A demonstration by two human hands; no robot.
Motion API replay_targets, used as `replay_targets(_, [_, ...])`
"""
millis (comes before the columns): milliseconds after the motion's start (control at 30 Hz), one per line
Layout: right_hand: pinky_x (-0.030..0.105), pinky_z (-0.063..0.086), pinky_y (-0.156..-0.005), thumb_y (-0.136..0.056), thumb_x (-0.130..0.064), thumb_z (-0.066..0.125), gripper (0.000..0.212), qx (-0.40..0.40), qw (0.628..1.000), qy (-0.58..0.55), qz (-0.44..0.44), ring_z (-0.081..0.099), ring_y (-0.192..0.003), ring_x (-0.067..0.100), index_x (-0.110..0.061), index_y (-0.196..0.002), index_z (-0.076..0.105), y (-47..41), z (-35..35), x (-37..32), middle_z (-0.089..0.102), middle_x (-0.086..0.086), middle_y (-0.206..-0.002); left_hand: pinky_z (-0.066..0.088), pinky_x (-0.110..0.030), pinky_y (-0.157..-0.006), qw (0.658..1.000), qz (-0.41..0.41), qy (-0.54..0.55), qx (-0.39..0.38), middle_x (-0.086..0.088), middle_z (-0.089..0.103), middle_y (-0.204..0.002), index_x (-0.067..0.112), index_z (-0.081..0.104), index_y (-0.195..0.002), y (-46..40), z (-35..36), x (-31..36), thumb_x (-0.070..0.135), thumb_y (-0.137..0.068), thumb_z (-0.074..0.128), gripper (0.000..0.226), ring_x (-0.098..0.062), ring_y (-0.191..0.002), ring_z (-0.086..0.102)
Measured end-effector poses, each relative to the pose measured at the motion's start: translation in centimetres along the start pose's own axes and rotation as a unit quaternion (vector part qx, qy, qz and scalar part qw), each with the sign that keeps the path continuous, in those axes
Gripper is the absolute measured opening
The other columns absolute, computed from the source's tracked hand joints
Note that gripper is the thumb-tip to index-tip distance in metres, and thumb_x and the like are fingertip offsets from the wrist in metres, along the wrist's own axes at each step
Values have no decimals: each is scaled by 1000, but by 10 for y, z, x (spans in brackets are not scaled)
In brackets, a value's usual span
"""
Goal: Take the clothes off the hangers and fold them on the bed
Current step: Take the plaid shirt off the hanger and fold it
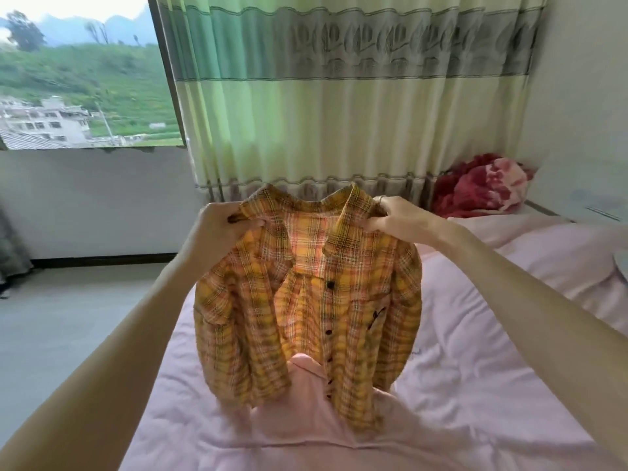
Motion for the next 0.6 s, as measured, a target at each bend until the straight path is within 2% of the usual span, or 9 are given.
replay_targets(67, [27,51,-70,-93,-29,56,24,64,997,11,-36,60,-67,8,-6,-100,62,29,-15,-16,65,3,-81,38,-23,-55,999,0,17,47,2,64,-60,26,66,-71,23,-11,21,15,-82,70,16,-12,-56,51])
replay_targets(100, [19,44,-56,-95,-27,54,22,97,994,8,-52,53,-53,2,-6,-94,63,44,-23,-26,59,1,-69,36,-27,-55,997,-1,4,73,-8,62,-63,23,67,-71,32,-18,33,19,-82,70,12,-17,-57,47])
replay_targets(167, [12,33,-44,-97,-24,52,19,153,985,-18,-72,45,-39,0,-9,-93,63,65,-36,-46,51,-4,-59,33,-26,-49,988,5,-64,138,-6,55,-57,14,66,-71,43,-36,51,32,-84,68,21,-18,-50,41])
replay_targets(200, [15,36,-47,-97,-24,51,21,183,979,-21,-83,47,-43,0,-8,-99,63,79,-47,-58,53,-2,-61,31,-26,-47,981,6,-96,168,-2,52,-55,13,63,-70,50,-45,66,38,-84,66,29,-17,-48,40])
replay_targets(267, [25,44,-57,-96,-23,51,23,237,967,-31,-92,55,-61,13,-4,-104,62,100,-67,-77,60,5,-74,27,-29,-48,966,18,-139,218,0,47,-52,13,56,-65,61,-63,95,47,-85,61,40,-18,-49,39])
replay_targets(333, [28,43,-58,-95,-17,49,16,282,953,-58,-91,55,-69,19,-4,-96,59,118,-86,-90,60,7,-80,24,-30,-48,950,38,-176,255,2,42,-52,16,48,-56,69,-76,124,52,-85,58,48,-16,-49,38])
replay_targets(367, [27,40,-55,-94,-13,47,13,303,945,-76,-95,53,-66,17,-7,-88,57,126,-94,-95,58,5,-77,23,-30,-48,943,52,-192,265,2,39,-52,17,41,-51,72,-81,139,53,-85,57,52,-15,-48,36])
replay_targets(467, [19,32,-48,-92,-9,40,17,357,924,-94,-104,42,-57,9,-14,-80,50,144,-111,-105,47,-5,-67,23,-31,-52,938,55,-205,274,0,36,-48,15,33,-47,72,-87,164,59,-83,55,61,-22,-51,40])
replay_targets(600, [29,33,-60,-95,-16,37,13,416,903,41,-101,47,-68,15,-14,-90,49,148,-110,-104,48,-6,-73,32,-31,-55,955,13,-183,231,-6,44,-46,12,37,-47,62,-76,148,71,-76,51,67,-26,-53,49])
Point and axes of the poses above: each hand's wrist, its own y-axis away from the middle knuckle, its own z-axis out of the palm, x = y × z, the point moved 10 cm from there along -y, towards the middle knuckle
